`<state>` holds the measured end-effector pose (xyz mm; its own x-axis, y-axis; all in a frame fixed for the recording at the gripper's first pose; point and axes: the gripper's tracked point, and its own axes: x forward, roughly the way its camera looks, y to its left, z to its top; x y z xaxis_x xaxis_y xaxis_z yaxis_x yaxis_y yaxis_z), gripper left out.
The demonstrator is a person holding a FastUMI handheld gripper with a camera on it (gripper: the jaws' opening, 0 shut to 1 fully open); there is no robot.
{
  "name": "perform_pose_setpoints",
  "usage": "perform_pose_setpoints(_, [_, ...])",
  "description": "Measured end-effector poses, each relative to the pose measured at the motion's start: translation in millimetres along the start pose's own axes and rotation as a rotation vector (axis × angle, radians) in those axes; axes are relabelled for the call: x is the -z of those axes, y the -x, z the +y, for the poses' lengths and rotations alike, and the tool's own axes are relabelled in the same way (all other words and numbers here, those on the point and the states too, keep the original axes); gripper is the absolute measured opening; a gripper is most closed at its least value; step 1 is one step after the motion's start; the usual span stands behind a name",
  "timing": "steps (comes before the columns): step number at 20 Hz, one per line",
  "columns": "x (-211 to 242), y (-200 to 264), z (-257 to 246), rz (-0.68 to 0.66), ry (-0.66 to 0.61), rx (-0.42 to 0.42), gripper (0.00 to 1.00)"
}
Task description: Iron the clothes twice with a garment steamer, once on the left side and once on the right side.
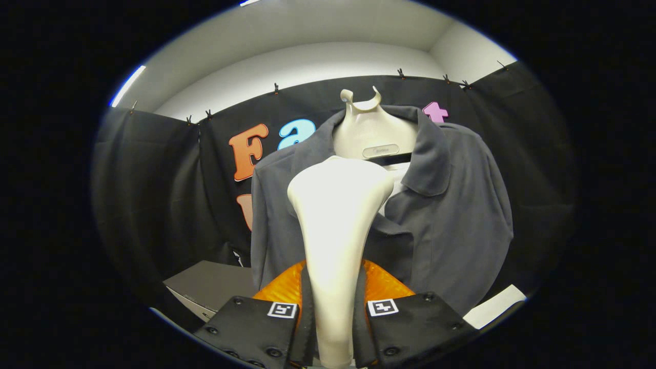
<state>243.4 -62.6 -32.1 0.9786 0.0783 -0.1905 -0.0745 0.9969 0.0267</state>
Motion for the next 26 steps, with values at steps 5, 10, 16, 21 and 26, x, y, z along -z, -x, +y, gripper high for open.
perform_pose_setpoints(5, [8.9, -12.1, 6.6, -0.023, 0.034, 0.006, 0.36])
perform_pose_setpoints(10, [9.9, -15.8, 6.6, -0.053, 0.046, 0.024, 0.36])
perform_pose_setpoints(16, [35.7, -12.4, 6.9, -0.038, 0.068, 0.058, 0.36])
perform_pose_setpoints(21, [71.0, -10.2, -5.2, -0.025, 0.044, 0.084, 0.36])
perform_pose_setpoints(26, [118.9, -5.0, -14.4, 0.000, 0.037, 0.093, 0.36])
